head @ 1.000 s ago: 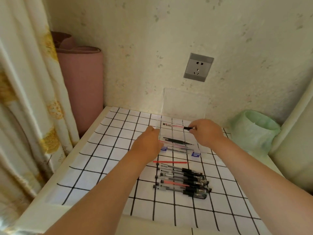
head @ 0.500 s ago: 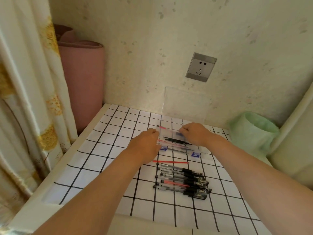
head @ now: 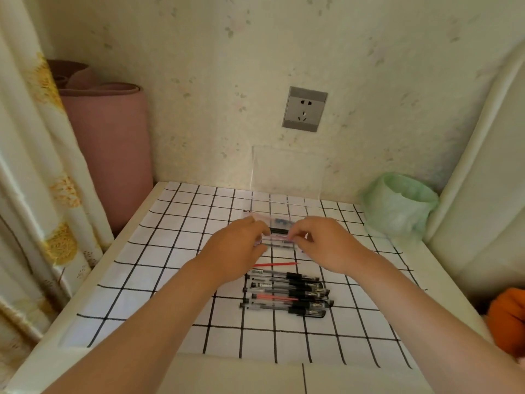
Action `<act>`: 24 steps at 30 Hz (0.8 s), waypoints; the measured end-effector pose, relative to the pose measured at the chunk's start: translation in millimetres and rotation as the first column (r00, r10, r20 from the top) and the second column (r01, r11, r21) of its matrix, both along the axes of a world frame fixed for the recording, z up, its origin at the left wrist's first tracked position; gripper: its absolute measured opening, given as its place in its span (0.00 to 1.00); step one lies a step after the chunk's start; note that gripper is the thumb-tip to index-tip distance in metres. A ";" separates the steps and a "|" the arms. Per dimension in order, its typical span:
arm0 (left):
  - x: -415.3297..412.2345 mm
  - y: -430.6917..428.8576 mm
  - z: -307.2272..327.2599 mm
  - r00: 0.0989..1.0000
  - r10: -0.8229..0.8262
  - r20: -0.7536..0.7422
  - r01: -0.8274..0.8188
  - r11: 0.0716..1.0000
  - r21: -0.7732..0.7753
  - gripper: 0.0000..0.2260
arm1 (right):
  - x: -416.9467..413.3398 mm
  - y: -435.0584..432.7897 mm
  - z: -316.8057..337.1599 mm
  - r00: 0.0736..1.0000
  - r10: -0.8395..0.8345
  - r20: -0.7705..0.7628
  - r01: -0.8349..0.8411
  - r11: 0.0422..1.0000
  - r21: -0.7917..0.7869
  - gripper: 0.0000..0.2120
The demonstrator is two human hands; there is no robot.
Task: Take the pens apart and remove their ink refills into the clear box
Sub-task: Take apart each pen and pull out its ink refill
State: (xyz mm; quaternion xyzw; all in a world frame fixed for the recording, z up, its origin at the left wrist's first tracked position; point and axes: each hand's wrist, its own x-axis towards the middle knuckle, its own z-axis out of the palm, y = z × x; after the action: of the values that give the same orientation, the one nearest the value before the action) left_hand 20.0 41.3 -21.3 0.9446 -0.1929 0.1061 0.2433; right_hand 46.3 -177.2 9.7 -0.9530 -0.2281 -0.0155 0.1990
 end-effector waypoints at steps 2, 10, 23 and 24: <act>-5.9 -6.2 0.8 0.997 -0.040 -0.072 0.040 0.999 0.009 0.13 | -16.2 -8.2 -6.0 0.998 0.000 -0.068 -0.006 0.997 -0.081 0.08; -10.1 -16.0 -7.2 0.987 -0.045 -0.155 0.078 0.972 0.220 0.12 | -27.8 -20.1 -21.6 0.989 0.013 -0.149 -0.052 0.964 -0.261 0.11; -2.3 -22.8 -10.3 0.988 -0.038 -0.152 0.078 0.961 0.266 0.12 | -18.5 -17.8 -22.4 0.986 -0.007 -0.166 -0.023 0.984 -0.175 0.10; -2.1 -22.9 -10.2 0.988 -0.037 -0.148 0.075 0.963 0.260 0.11 | -18.7 -16.9 -21.9 0.988 0.009 -0.155 -0.035 0.985 -0.170 0.11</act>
State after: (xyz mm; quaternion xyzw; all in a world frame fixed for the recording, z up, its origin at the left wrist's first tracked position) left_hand 17.9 18.3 -31.5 0.9680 -0.2141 0.0052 0.1310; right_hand 27.6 -194.1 -12.2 -0.9624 -0.2231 0.0800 0.1330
